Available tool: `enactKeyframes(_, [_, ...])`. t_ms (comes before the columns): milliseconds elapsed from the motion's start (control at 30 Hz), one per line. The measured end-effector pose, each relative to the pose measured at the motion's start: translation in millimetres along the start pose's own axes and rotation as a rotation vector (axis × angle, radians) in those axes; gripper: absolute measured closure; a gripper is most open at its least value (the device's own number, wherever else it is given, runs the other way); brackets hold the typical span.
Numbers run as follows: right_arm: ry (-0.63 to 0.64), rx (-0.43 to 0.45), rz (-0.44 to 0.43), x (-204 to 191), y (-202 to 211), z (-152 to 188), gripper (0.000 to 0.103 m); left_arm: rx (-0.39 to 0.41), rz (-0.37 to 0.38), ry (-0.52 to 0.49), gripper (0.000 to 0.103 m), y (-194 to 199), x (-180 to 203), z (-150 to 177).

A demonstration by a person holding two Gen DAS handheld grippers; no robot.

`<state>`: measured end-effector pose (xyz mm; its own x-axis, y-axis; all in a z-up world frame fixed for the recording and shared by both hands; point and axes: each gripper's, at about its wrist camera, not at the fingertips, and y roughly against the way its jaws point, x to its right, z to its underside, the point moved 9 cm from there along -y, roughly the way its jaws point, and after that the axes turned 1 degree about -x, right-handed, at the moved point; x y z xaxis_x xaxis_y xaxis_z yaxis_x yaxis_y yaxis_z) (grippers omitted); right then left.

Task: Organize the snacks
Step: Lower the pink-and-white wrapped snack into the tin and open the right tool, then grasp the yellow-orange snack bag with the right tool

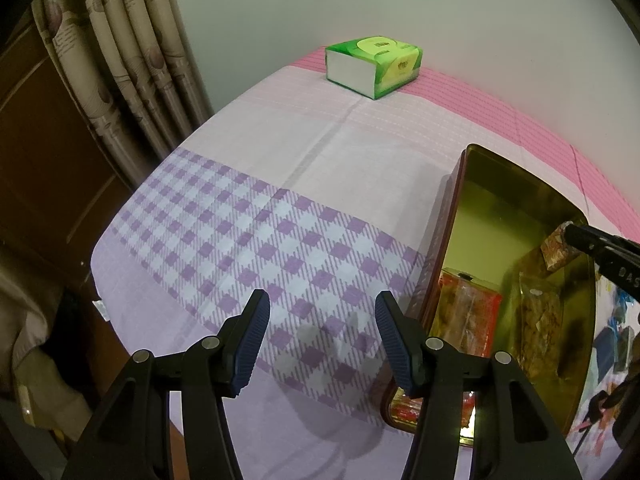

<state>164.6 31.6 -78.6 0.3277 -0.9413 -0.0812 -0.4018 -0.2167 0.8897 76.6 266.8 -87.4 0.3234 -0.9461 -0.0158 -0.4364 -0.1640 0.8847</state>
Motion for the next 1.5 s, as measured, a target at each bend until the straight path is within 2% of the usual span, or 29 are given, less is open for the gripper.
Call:
enactKeyframes(300, [-0.044,0.041,-0.029,14.5,32.5,6.3,0.073,0.011,0.003,-0.021,0.047,3.3,4.1,-0.8])
enactKeyframes(567, [-0.072,0.066,0.015,50.9,75.3,33.1,0.073,0.037,0.015,-0.071,0.047,9.9,15.5,-1.3])
enactKeyframes(833, [-0.139,0.056,0.132,116.1,113.5,76.4,0.073,0.045,0.011,-0.107,0.047,13.5,21.8,1.5])
enactKeyframes(967, [-0.196,0.028,0.162,143.8,122.3,101.1,0.073,0.049,0.004,-0.123,0.047,14.4,25.5,2.7])
enactKeyframes(1100, [-0.265,0.008,0.17,160.8,125.4,127.3,0.066,0.046,-0.001,-0.135,0.047,13.7,28.2,4.1])
enactKeyframes(1500, [-0.308,-0.061,0.1,139.3,112.6,186.1,0.064,0.055,0.0,-0.179,0.047,13.9,38.2,8.6])
